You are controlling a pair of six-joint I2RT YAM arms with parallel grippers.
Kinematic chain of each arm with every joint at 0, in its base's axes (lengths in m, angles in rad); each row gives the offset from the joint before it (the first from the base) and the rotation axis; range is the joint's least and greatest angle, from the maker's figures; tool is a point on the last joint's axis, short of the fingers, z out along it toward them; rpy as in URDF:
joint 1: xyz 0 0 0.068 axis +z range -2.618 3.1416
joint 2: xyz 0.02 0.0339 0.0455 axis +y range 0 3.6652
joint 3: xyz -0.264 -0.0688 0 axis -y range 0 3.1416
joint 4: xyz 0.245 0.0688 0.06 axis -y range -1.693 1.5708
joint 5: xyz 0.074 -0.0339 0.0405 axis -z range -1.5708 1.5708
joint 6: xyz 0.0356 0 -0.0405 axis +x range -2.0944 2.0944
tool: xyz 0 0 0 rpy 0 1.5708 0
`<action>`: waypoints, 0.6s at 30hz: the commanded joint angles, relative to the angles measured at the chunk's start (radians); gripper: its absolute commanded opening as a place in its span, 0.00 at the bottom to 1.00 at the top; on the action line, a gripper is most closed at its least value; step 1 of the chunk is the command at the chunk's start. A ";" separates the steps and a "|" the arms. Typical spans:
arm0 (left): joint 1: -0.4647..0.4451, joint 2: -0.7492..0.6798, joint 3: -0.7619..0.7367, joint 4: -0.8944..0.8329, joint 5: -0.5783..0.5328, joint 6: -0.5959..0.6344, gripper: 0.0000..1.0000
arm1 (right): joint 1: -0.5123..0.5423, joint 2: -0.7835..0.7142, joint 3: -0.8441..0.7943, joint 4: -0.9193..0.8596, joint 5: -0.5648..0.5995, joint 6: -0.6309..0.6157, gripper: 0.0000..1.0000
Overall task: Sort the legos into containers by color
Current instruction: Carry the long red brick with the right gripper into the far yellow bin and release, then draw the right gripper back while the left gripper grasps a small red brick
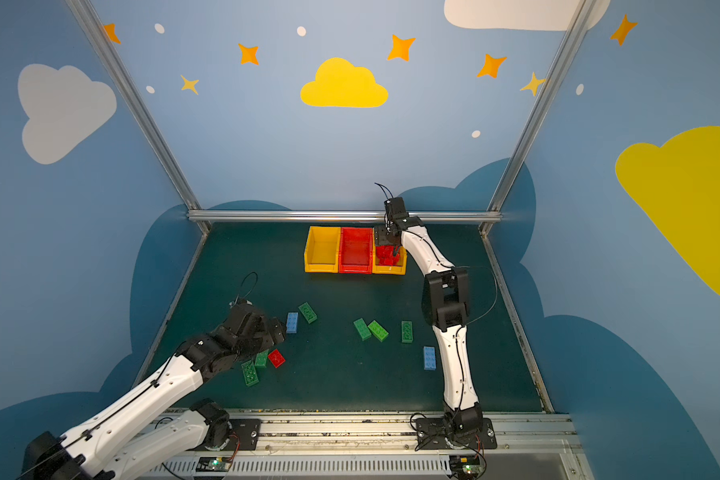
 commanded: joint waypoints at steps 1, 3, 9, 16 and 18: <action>-0.039 -0.038 -0.005 -0.037 -0.004 -0.028 1.00 | 0.017 -0.159 -0.090 -0.024 -0.037 0.020 0.83; -0.089 -0.062 -0.024 -0.031 -0.026 -0.059 0.99 | 0.037 -0.258 -0.204 0.004 -0.032 0.035 0.84; -0.191 -0.063 -0.094 0.010 -0.049 -0.145 0.94 | 0.124 -0.521 -0.521 0.046 -0.010 0.077 0.87; -0.230 -0.044 -0.131 0.008 -0.098 -0.202 0.89 | 0.205 -0.768 -0.822 0.096 -0.028 0.139 0.88; -0.229 -0.046 -0.152 0.022 -0.101 -0.215 0.87 | 0.210 -0.818 -0.871 0.104 -0.048 0.154 0.88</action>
